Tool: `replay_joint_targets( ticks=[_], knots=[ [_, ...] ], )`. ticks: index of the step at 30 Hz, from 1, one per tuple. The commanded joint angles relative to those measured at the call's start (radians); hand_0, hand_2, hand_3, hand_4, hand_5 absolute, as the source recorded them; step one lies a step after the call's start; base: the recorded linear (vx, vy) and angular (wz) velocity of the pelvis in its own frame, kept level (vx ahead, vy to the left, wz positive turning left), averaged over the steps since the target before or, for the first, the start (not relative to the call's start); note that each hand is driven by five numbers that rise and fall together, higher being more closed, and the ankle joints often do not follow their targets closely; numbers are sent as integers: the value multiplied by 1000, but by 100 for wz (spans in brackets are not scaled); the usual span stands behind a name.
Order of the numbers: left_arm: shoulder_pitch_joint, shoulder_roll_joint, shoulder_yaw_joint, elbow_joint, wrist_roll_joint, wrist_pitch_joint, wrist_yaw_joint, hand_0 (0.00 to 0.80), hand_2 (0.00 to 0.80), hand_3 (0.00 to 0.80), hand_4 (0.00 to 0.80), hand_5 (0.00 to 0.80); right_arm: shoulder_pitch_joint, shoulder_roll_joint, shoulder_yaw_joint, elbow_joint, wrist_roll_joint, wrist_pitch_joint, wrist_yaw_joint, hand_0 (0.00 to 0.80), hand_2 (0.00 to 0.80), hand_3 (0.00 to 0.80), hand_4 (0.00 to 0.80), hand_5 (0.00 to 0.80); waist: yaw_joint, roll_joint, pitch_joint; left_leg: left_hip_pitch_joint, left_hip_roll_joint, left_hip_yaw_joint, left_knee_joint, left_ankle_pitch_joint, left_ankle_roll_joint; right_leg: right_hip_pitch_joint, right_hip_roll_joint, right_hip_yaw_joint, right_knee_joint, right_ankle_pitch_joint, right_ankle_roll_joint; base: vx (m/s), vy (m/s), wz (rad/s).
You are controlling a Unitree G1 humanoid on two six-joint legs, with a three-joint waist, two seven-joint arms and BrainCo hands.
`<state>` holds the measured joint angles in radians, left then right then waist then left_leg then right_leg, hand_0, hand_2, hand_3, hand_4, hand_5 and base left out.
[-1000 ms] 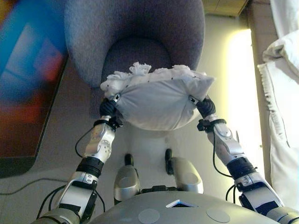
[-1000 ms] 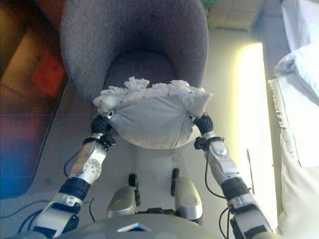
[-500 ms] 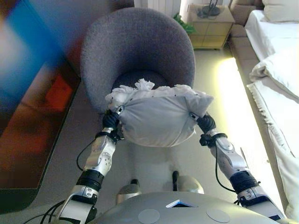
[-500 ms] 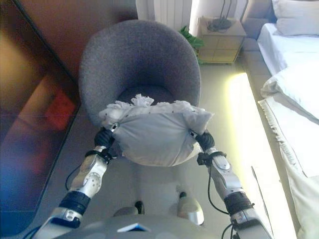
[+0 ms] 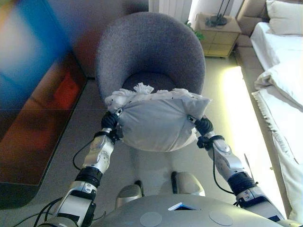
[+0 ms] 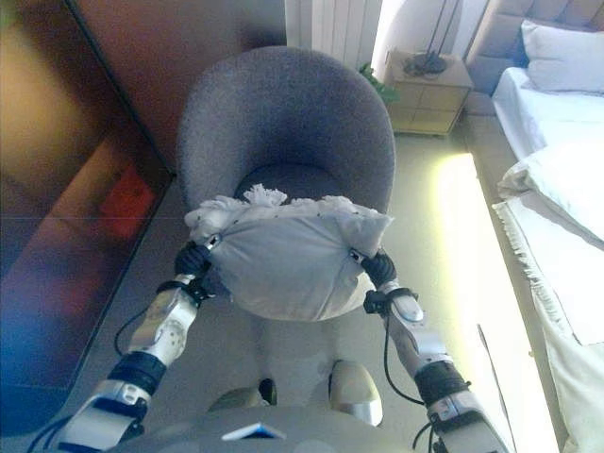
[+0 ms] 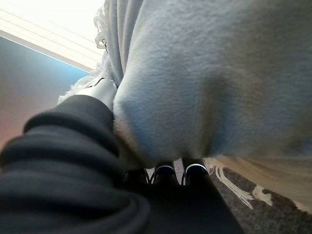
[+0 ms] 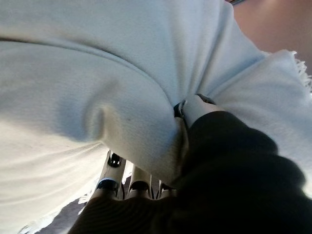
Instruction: Pick up the cushion and take it to the sofa
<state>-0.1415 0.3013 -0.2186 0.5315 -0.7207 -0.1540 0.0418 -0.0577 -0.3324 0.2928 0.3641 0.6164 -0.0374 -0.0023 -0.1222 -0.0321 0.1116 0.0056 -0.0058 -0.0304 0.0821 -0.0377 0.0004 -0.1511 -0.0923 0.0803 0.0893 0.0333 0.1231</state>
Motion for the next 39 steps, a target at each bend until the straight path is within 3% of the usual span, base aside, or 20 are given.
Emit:
replay_joint_targets(
  ticks=[1, 5, 7, 11, 12, 14, 17, 18, 21, 24, 26, 27, 29, 32, 34, 37, 39],
  knots=[
    [-128, -21, -46, -78, 19, -22, -61, 800, 800, 800, 800, 800, -139, 17, -36, -55, 97, -84, 29, 800, 800, 800, 800, 800, -30, -28, -24, 140, -97, 48, 16, -131, 41, -122, -6, 12, -127, 277, 32, 390, -102, 75],
    [-77, -19, -24, -108, 39, -2, -98, 800, 800, 800, 800, 800, -118, 22, -56, -53, 87, -79, 67, 800, 800, 800, 800, 800, -30, -32, -13, 180, -91, 59, 29, -176, 53, -186, 1, -54, -126, 315, 31, 392, -126, 40],
    [-60, -22, -17, -113, 51, -10, -107, 800, 800, 800, 800, 800, -107, 19, -55, -52, 53, -83, 89, 800, 800, 800, 800, 800, -35, -39, -22, 179, -97, 67, 47, -177, 62, -160, 11, -61, -139, 290, 28, 406, -129, -12],
    [-12, -31, 13, -138, 37, -21, -100, 800, 800, 800, 800, 800, -99, 17, -36, -63, 28, -58, 121, 800, 800, 800, 800, 800, -39, -22, -57, 203, -30, 132, 129, -58, 1, -106, 27, -126, -64, 226, -25, 407, -182, -16],
    [-3, -35, 21, -142, 31, -22, -89, 800, 800, 800, 800, 800, -104, 20, -19, -66, 27, -42, 116, 800, 800, 800, 800, 800, -47, 1, -75, 205, 20, 139, 216, 78, -58, -82, 65, -109, -40, 190, -62, 348, -207, -13],
    [-8, -35, 28, -157, 30, -22, -71, 800, 800, 800, 800, 800, -114, 24, -2, -66, 25, -33, 123, 800, 800, 800, 800, 800, -49, -9, -91, 153, 50, 162, 377, 187, -95, -36, 72, -100, -28, 153, -102, 358, -242, -7],
    [-2, -42, 37, -172, 23, -39, -55, 800, 800, 800, 800, 800, -112, 23, 15, -49, 22, -56, 140, 800, 800, 800, 800, 800, -29, -40, -96, 37, 61, 179, 608, 189, -84, 43, 63, -97, -24, 112, -143, 355, -214, -44],
    [1, -45, 35, -186, 32, -45, -48, 800, 800, 800, 800, 800, -103, 28, 20, -52, 24, -70, 143, 800, 800, 800, 800, 800, -18, -44, -91, -12, 98, 193, 647, 171, -76, 76, 70, -102, -20, 90, -155, 265, -140, -37],
    [3, -38, 37, -212, 26, -54, -48, 800, 800, 800, 800, 800, -102, 29, 27, -59, 21, -89, 156, 800, 800, 800, 800, 800, 5, -53, -80, -71, 128, 195, 599, 152, -58, 119, 75, -103, -23, 61, -159, 211, -42, -27],
    [-7, -21, 51, -230, 5, -37, -48, 800, 800, 800, 800, 800, -125, 23, 30, -78, -7, -73, 153, 800, 800, 800, 800, 800, 29, -50, -73, -100, 140, 192, 388, 174, -57, 149, 83, -100, -27, 26, -148, 212, 84, -11],
    [-12, -18, 56, -228, 0, -31, -49, 800, 800, 800, 800, 800, -133, 19, 31, -83, -18, -66, 145, 800, 800, 800, 800, 800, 36, -46, -70, -107, 142, 187, 310, 188, -63, 158, 84, -100, -28, 16, -141, 156, 130, -14],
    [-24, -20, 52, -221, -5, -26, -41, 800, 800, 800, 800, 800, -144, 18, 42, -94, -15, -50, 113, 800, 800, 800, 800, 800, 57, -31, -61, -136, 143, 168, 137, 213, -82, 187, 82, -101, -34, -7, -124, 217, 177, -30],
    [-27, -21, 38, -217, -16, -41, -24, 800, 800, 800, 800, 800, -152, 21, 56, -102, 2, -32, 97, 800, 800, 800, 800, 800, 80, -18, -50, -173, 140, 137, 4, 248, -99, 222, 80, -93, -39, -27, -113, 263, 181, -22],
    [-16, -25, 43, -205, -31, -65, -21, 800, 800, 800, 800, 800, -168, 37, 74, -79, -5, -22, 102, 800, 800, 800, 800, 800, 112, -2, -41, -214, 153, 107, -79, 283, -115, 273, 69, -77, -30, -63, -105, 241, 125, -19],
    [-12, -26, 49, -194, -30, -75, -28, 800, 800, 800, 800, 800, -169, 41, 79, -76, -10, -19, 112, 800, 800, 800, 800, 800, 116, 5, -45, -215, 159, 111, -88, 287, -118, 289, 65, -78, -27, -79, -103, 170, 107, -27],
    [-16, -26, 58, -184, -30, -82, -34, 800, 800, 800, 800, 800, -168, 43, 85, -85, -21, -12, 137, 800, 800, 800, 800, 800, 109, 14, -53, -192, 157, 152, -61, 256, -109, 301, 53, -100, -4, -106, -100, 148, 134, -17],
    [-25, -25, 53, -191, -25, -77, -19, 800, 800, 800, 800, 800, -170, 47, 97, -93, -24, -13, 136, 800, 800, 800, 800, 800, 104, 17, -57, -154, 119, 151, -40, 203, -85, 290, 44, -104, 32, -119, -95, 158, 201, -24]
  ],
)
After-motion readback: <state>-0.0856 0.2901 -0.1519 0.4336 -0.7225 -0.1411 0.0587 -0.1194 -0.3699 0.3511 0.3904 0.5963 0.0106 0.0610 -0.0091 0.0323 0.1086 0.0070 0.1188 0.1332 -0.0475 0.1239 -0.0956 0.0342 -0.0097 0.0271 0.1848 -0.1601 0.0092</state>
